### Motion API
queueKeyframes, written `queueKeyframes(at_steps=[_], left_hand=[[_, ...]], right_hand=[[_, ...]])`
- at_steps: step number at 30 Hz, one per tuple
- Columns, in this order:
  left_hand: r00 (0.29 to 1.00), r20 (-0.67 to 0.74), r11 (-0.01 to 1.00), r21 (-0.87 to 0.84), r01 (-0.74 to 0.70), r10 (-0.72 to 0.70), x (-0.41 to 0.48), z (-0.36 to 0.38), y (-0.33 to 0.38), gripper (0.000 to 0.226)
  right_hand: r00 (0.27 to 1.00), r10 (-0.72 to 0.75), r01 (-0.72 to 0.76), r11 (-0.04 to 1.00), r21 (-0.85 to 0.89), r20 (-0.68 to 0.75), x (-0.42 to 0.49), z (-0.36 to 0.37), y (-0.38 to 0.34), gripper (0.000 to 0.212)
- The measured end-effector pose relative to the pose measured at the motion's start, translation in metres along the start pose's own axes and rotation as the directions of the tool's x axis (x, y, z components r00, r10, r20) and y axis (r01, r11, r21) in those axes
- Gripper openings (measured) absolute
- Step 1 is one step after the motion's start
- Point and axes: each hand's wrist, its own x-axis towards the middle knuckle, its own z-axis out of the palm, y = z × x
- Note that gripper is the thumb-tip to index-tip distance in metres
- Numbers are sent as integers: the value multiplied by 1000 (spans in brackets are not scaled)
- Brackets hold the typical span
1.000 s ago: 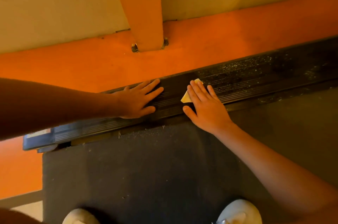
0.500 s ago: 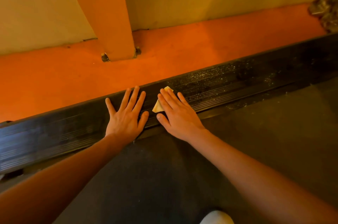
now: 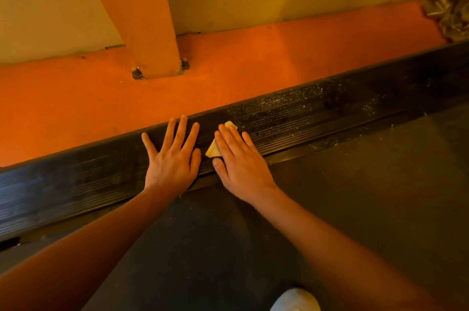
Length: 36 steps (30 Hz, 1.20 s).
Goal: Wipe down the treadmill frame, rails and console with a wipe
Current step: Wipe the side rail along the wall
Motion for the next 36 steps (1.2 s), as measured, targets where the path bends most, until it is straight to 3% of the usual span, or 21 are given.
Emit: queueKeyframes(at_steps=[5, 11, 18, 24, 31, 36], left_hand=[[1000, -1, 1000, 15, -3, 3, 2, 2, 0, 64], [1000, -9, 1000, 20, -17, 17, 2, 2, 1, 64], [1000, -19, 1000, 17, -13, 14, 2, 3, -2, 63], [1000, -20, 1000, 18, -19, 20, 2, 1, 1, 64], [1000, -20, 1000, 25, -19, 20, 2, 4, 0, 63], [1000, -6, 1000, 24, -11, 11, 1, 2, 0, 64]], right_hand=[[1000, -26, 27, 997, -71, 15, 37, -17, 16, 66], [999, 41, -40, 999, -16, 5, -13, 2, 3, 66], [1000, 22, -22, 996, -82, 3, 51, -18, 7, 68], [999, 37, -37, 999, -7, 17, -13, 4, -4, 70], [1000, 19, -21, 997, -71, -16, 39, -10, 2, 67], [999, 34, -34, 999, -26, 7, -8, -1, -1, 69]])
